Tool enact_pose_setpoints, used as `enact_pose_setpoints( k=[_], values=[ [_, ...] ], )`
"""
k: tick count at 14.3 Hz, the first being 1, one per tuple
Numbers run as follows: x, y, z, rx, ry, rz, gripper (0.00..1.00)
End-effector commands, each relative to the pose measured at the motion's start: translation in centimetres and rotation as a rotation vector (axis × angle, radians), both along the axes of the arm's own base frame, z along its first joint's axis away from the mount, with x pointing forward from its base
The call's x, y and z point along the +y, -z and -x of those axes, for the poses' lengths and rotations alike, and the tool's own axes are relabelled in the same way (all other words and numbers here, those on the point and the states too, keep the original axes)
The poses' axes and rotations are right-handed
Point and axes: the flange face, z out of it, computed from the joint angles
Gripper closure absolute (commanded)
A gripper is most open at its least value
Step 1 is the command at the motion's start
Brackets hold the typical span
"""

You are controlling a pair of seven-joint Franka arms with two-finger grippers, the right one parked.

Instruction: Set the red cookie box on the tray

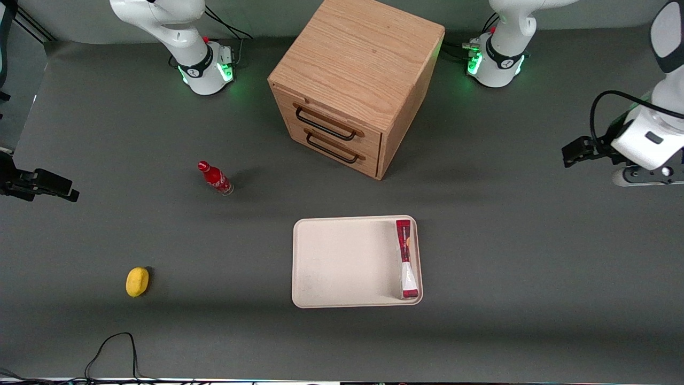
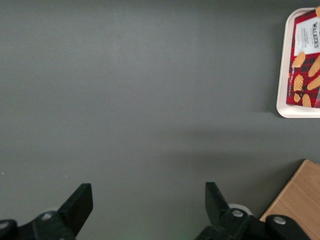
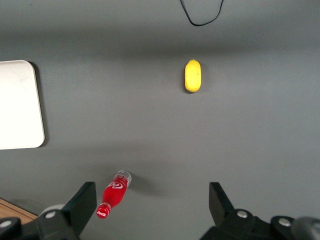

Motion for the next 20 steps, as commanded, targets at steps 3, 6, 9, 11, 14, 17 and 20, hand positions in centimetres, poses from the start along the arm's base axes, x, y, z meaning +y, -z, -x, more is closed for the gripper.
enact_pose_setpoints(
  k=[3, 6, 9, 11, 14, 17, 20],
  values=[
    [0.7, -1.9, -2.4, -0.043, -0.001, 0.022, 0.0],
    [0.7, -1.8, -1.8, -0.034, 0.007, 0.023, 0.0],
    [0.9, -2.1, -0.7, -0.031, 0.018, 0.084, 0.0],
    [1.0, -2.3, -0.1, -0.007, 0.018, 0.094, 0.0],
    [1.0, -2.2, -0.1, -0.004, 0.014, 0.082, 0.0],
    [0.6, -2.1, 0.0, 0.001, 0.018, 0.055, 0.0],
    [0.6, -2.1, 0.0, 0.004, 0.019, 0.052, 0.0]
  ],
)
